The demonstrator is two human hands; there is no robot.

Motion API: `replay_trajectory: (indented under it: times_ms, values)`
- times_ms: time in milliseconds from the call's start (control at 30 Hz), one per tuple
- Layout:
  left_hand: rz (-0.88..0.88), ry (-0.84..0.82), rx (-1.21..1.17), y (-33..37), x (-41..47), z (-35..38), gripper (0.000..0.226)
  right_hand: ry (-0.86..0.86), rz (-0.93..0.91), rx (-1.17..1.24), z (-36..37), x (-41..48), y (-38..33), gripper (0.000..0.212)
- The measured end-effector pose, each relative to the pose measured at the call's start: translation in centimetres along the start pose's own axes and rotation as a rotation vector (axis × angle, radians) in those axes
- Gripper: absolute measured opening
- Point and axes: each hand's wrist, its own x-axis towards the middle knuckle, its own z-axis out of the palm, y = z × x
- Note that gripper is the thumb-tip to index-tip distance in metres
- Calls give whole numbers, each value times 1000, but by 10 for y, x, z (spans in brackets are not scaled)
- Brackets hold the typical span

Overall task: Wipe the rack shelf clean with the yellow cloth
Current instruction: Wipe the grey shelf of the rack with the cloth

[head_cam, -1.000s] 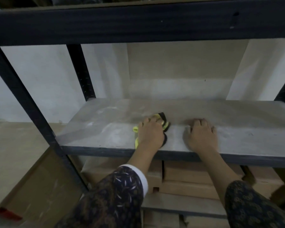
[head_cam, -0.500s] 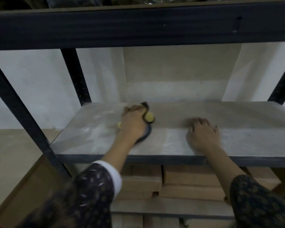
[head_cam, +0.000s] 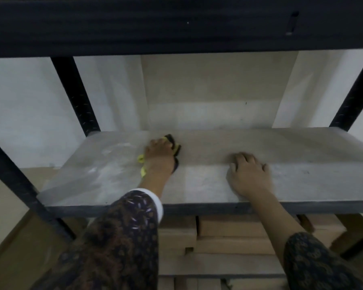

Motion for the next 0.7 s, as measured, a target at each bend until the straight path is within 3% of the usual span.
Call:
replay_trajectory:
  times_ms: [133,233,467,567,700]
  values:
    - [-196,-42,77,-67,1,-15,36,-33,-16,4,-3,-1,2,49]
    - [-208,-2,84,-81,9,-28,37,-41,-24,15,-6,6,1,52]
    - [187,150,-191,62,39,-16,32,-56,0,11,0,22,-10,49]
    - [249,78,-198,110,41,4,30,-11,2,22,4,20,-8,48]
    - [264,24,-131,124,50,32,34,20,6,44,5,20,-9,45]
